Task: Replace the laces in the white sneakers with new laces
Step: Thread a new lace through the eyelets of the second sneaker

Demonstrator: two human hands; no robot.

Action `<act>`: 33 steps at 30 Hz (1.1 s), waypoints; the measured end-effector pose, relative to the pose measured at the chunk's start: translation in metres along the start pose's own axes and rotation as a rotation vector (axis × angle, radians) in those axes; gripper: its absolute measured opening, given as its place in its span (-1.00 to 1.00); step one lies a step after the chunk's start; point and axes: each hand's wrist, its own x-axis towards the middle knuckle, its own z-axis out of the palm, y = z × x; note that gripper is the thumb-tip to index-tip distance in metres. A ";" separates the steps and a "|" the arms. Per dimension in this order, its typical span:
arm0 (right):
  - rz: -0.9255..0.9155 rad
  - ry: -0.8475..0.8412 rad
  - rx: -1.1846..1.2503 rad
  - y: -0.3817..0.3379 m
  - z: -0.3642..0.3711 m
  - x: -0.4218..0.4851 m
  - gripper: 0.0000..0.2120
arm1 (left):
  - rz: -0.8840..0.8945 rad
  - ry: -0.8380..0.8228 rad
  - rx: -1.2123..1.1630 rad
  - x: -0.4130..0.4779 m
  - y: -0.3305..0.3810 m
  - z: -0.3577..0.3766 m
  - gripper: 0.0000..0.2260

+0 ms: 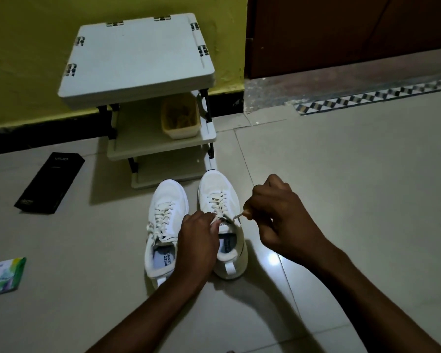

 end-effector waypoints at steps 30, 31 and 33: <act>0.419 0.171 0.882 -0.034 -0.021 0.006 -0.92 | -0.109 -0.402 -0.807 0.020 0.028 -0.119 -0.79; 0.417 0.177 0.885 -0.037 -0.022 0.007 -0.94 | -0.101 -0.397 -0.821 0.020 0.028 -0.120 -0.79; 0.429 0.188 0.895 -0.042 -0.023 0.009 -0.96 | -0.105 -0.330 -0.817 0.018 0.025 -0.119 -0.78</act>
